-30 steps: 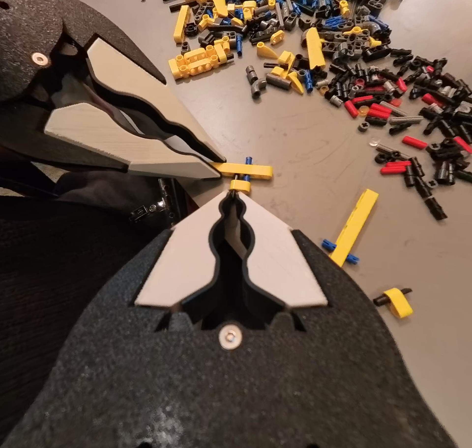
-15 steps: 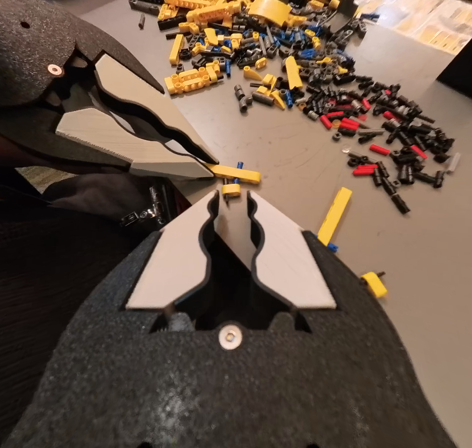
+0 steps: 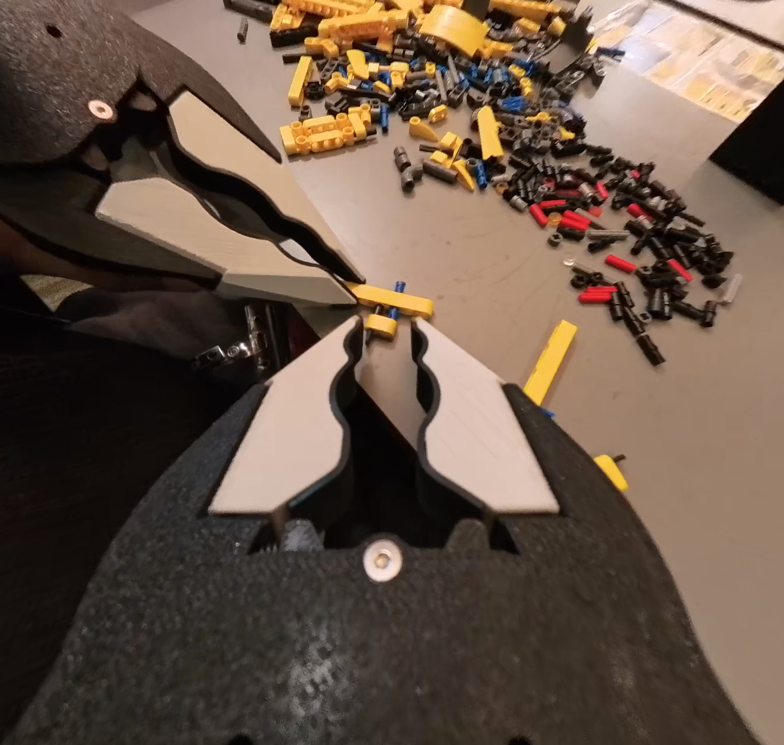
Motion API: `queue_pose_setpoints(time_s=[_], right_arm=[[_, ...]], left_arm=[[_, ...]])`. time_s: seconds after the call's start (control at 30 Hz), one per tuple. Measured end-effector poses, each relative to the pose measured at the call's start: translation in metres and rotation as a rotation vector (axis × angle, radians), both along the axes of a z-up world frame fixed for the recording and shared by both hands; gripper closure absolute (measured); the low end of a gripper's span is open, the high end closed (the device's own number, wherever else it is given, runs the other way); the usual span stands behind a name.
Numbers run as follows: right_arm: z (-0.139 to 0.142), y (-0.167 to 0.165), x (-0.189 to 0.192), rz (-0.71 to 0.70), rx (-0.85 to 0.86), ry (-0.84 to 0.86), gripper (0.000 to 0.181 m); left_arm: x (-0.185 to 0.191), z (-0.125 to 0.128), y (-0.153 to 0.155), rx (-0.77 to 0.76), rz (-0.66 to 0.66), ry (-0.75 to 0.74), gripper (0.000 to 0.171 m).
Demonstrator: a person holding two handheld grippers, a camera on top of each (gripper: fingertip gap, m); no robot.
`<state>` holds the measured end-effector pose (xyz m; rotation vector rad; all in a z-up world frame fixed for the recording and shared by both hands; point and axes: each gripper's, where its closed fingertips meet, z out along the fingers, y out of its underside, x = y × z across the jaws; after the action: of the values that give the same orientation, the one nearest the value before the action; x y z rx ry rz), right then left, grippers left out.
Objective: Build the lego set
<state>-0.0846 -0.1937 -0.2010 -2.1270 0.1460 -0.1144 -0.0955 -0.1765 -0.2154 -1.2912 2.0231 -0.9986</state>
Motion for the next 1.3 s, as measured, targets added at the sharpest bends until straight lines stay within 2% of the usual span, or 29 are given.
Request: queue_pose_setpoints(time_s=[0.17,0.23,0.27,0.43,0.6,0.7,0.87,1.3], right_arm=[[-0.002,-0.001,-0.004,-0.071,0.054,-0.02,0.159],[-0.008,-0.003,-0.002,-0.103,0.021,-0.072,0.158],[-0.011,-0.004,-0.001,-0.109,0.002,-0.092,0.157],[-0.013,0.001,-0.004,-0.096,0.002,-0.083,0.157],[-0.015,0.003,-0.003,-0.09,0.012,-0.064,0.158],[-0.015,0.004,-0.004,-0.082,0.018,-0.055,0.159],[-0.016,0.005,-0.003,-0.088,0.025,-0.065,0.166],[-0.015,0.002,-0.002,-0.072,0.046,-0.055,0.166]], left_arm=[[-0.001,0.0,-0.002,-0.005,-0.017,0.0,0.162],[-0.003,0.0,-0.004,-0.018,-0.032,0.015,0.153],[-0.003,0.0,-0.004,-0.026,-0.03,0.024,0.149],[0.0,0.0,-0.001,-0.034,-0.012,0.028,0.147],[0.003,0.0,0.0,-0.048,0.002,0.04,0.149],[0.003,0.0,-0.001,-0.045,-0.009,0.039,0.164],[0.003,0.0,-0.002,-0.044,-0.019,0.041,0.164],[0.002,0.0,-0.005,-0.023,-0.04,0.026,0.164]])
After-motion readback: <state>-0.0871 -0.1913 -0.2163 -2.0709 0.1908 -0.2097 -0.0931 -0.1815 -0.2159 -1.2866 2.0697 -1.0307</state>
